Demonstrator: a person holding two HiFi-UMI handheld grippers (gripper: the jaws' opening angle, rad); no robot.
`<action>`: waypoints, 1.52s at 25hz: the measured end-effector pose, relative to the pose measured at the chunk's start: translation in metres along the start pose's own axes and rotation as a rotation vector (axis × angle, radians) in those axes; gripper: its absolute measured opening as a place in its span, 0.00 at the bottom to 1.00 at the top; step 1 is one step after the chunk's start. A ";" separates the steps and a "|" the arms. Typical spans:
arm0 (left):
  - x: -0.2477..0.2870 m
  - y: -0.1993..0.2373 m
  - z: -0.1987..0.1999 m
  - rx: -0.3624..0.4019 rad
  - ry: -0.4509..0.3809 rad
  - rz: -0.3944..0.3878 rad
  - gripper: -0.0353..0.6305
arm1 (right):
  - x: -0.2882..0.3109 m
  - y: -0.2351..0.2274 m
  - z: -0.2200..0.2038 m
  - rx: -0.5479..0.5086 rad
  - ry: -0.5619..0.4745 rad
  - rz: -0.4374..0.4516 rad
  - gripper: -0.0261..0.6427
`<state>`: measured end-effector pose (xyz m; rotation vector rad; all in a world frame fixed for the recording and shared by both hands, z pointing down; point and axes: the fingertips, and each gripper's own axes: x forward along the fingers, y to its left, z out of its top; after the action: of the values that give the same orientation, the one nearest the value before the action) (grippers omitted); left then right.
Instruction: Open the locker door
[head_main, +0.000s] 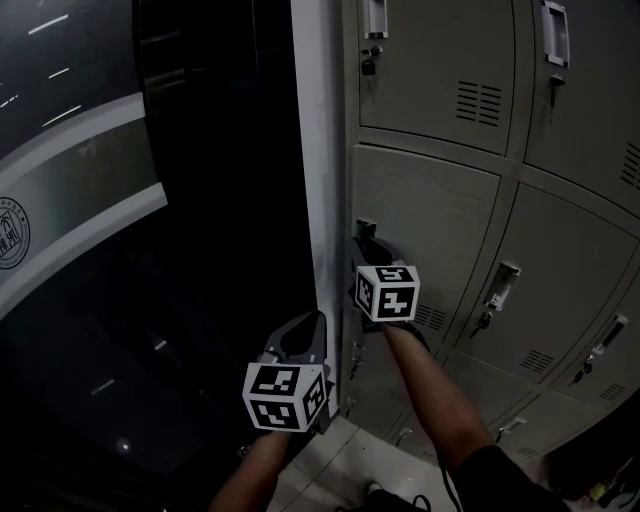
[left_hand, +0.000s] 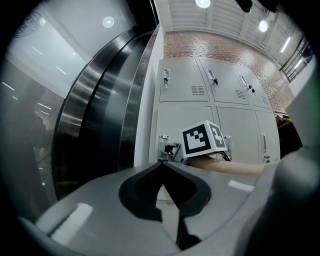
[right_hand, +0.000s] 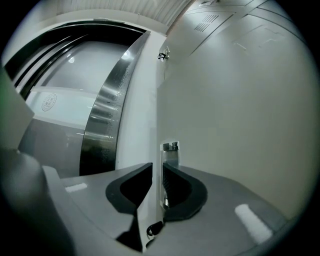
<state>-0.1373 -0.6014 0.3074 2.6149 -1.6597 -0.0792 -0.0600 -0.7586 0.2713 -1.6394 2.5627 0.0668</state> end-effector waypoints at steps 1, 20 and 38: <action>0.000 -0.001 -0.001 -0.001 0.001 -0.002 0.06 | -0.001 0.001 0.000 -0.007 0.004 0.004 0.12; -0.021 -0.009 -0.003 -0.019 -0.006 -0.008 0.06 | -0.057 0.052 0.005 -0.068 -0.006 0.109 0.12; -0.036 -0.015 0.000 -0.044 -0.059 0.025 0.06 | -0.144 0.086 0.014 -0.107 -0.040 0.171 0.11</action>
<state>-0.1395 -0.5625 0.3068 2.5829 -1.6882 -0.1911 -0.0775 -0.5906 0.2714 -1.4312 2.7056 0.2508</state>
